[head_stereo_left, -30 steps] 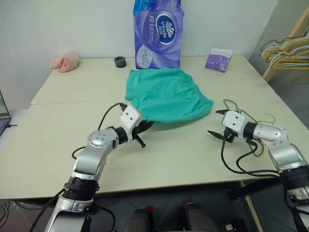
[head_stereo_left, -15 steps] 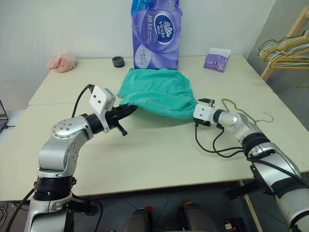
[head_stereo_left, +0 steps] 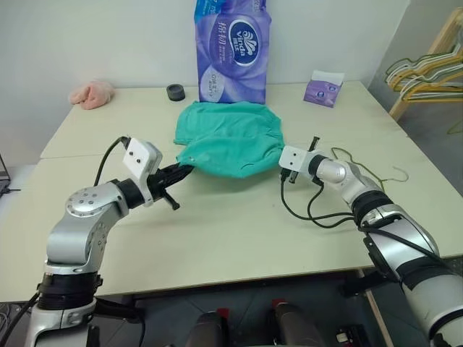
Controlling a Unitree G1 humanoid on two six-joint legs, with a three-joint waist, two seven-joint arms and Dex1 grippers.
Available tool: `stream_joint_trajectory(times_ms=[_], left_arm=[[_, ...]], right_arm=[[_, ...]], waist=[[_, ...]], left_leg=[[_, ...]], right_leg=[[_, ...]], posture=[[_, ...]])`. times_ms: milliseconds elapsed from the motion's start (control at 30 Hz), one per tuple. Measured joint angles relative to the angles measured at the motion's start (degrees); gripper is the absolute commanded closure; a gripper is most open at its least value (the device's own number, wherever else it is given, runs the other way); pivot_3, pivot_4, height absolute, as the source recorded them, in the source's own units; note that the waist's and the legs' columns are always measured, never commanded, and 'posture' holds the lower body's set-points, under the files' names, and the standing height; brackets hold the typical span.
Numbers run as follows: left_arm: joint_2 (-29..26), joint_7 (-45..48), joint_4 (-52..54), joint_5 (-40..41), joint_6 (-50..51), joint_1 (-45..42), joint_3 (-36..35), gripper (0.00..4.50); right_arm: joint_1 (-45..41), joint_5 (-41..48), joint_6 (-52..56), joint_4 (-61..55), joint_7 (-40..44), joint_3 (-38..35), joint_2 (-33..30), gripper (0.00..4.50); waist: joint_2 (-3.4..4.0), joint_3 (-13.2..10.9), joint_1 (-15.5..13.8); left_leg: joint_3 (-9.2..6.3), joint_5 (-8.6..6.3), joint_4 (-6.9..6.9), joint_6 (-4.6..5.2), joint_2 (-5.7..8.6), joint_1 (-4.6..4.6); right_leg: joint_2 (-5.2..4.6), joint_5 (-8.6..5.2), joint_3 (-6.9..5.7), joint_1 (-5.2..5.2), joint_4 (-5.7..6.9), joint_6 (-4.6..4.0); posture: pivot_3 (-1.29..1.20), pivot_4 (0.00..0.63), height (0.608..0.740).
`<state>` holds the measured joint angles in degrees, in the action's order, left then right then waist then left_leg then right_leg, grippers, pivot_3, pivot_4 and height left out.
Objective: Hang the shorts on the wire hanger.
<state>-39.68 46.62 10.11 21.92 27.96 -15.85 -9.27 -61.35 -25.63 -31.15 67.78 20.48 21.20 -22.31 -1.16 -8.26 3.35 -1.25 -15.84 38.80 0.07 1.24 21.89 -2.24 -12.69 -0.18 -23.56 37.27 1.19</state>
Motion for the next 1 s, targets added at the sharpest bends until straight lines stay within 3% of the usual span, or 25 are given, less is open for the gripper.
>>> stream_joint_trajectory(times_ms=[267, 400, 667, 867, 1000], left_arm=[[-10.1, 10.5, -2.9, -4.8, -7.5, 12.0, 4.1, 4.50], [-13.9, 15.4, -3.9, -7.0, -12.5, 15.4, 6.7, 4.50], [-18.6, 22.8, -2.8, -6.8, -14.2, 18.1, 9.1, 4.50], [-21.4, 27.7, 0.1, -3.6, -10.7, 20.6, 9.0, 4.50], [-26.3, 32.1, 5.7, 0.9, -6.7, 28.1, 6.4, 4.50]], right_arm=[[5.3, -0.9, -13.3, -14.4, 10.8, 3.8, -8.7, 4.46], [13.7, 1.2, -14.7, -29.8, 24.8, 7.3, -16.0, 4.46], [30.4, 19.1, 9.2, -67.0, 51.6, 7.6, -29.6, 4.46], [34.1, 23.8, 21.1, -77.6, 57.1, 6.9, -33.0, 4.46], [34.6, 24.8, 23.5, -79.2, 58.2, 6.8, -33.0, 4.46]], waist=[[0.02, 0.0, -0.1], [0.03, 0.0, -0.8], [0.04, 0.0, -1.6], [0.03, 0.0, -1.4], [0.03, 0.0, -1.5]], left_leg=[[0.04, -0.16, -0.04, 0.25, -0.02, -0.01], [0.01, -0.17, -0.03, 0.27, -0.03, -0.02], [-0.02, -0.19, -0.01, 0.32, -0.15, -0.04], [0.03, -0.20, -0.01, 0.32, -0.23, -0.05], [0.06, -0.20, -0.02, 0.31, -0.31, -0.05]], right_leg=[[-0.02, 0.00, 0.05, -0.04, 0.01, 0.00], [-0.07, -0.01, -0.06, 0.03, -0.04, 0.00], [-0.03, -0.07, -0.26, 0.05, -0.02, -0.09], [0.05, -0.15, -0.39, 0.05, -0.06, -0.16], [0.08, -0.19, -0.39, 0.02, -0.07, -0.21]], posture=[[-0.05, 0.084, 0.740], [-0.06, 0.085, 0.740], [-0.08, 0.087, 0.740], [-0.08, 0.089, 0.740], [-0.07, 0.089, 0.740]])
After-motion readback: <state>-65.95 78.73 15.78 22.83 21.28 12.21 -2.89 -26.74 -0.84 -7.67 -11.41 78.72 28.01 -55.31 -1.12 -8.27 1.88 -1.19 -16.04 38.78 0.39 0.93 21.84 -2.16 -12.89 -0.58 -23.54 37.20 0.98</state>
